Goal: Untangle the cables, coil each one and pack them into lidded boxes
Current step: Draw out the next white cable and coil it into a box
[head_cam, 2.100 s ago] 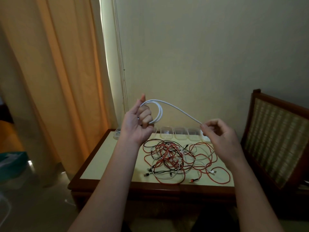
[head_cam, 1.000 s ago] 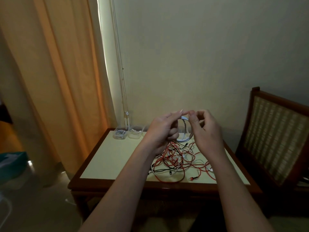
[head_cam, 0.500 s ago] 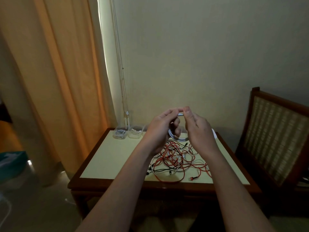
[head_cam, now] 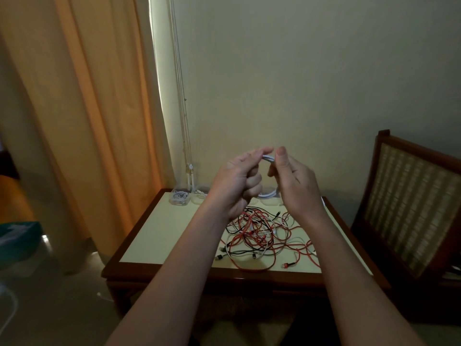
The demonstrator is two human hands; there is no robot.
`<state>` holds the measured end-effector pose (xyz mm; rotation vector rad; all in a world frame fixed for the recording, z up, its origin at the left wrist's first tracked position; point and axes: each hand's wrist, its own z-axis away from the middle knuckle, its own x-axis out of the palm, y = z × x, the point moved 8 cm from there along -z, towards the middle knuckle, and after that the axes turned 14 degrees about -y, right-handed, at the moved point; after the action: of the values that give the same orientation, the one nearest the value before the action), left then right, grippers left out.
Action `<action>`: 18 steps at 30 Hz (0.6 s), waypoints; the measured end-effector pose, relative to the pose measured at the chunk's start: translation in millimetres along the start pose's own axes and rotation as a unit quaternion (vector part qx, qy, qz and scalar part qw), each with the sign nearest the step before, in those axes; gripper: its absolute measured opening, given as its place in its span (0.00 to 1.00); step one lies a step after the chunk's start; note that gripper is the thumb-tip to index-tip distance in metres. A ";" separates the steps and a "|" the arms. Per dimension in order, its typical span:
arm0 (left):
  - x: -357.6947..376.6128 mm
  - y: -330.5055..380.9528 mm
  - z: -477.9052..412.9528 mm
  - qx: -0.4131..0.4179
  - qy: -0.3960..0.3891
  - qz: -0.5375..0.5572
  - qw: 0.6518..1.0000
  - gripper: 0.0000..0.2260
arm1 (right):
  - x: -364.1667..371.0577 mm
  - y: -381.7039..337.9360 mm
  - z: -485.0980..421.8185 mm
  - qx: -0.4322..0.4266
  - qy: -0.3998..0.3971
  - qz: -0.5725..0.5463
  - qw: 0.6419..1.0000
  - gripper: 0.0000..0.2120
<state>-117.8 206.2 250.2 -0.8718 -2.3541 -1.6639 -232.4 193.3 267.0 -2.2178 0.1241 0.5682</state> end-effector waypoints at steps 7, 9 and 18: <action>-22.3 24.3 2.4 0.046 0.038 0.047 0.997 0.09 | 10.7 53.7 6.5 0.040 -0.030 0.010 0.999 0.20; -29.1 26.1 4.2 0.052 0.048 0.065 0.995 0.08 | 17.1 81.8 12.8 0.084 -0.035 0.000 0.996 0.21; -46.0 14.5 7.9 0.035 0.073 0.126 0.989 0.08 | 45.6 183.1 28.5 0.128 -0.186 0.256 0.940 0.12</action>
<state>-70.6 199.2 239.7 -0.9544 -2.0937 -1.4836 -251.8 99.0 102.2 -1.7814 0.5547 1.1753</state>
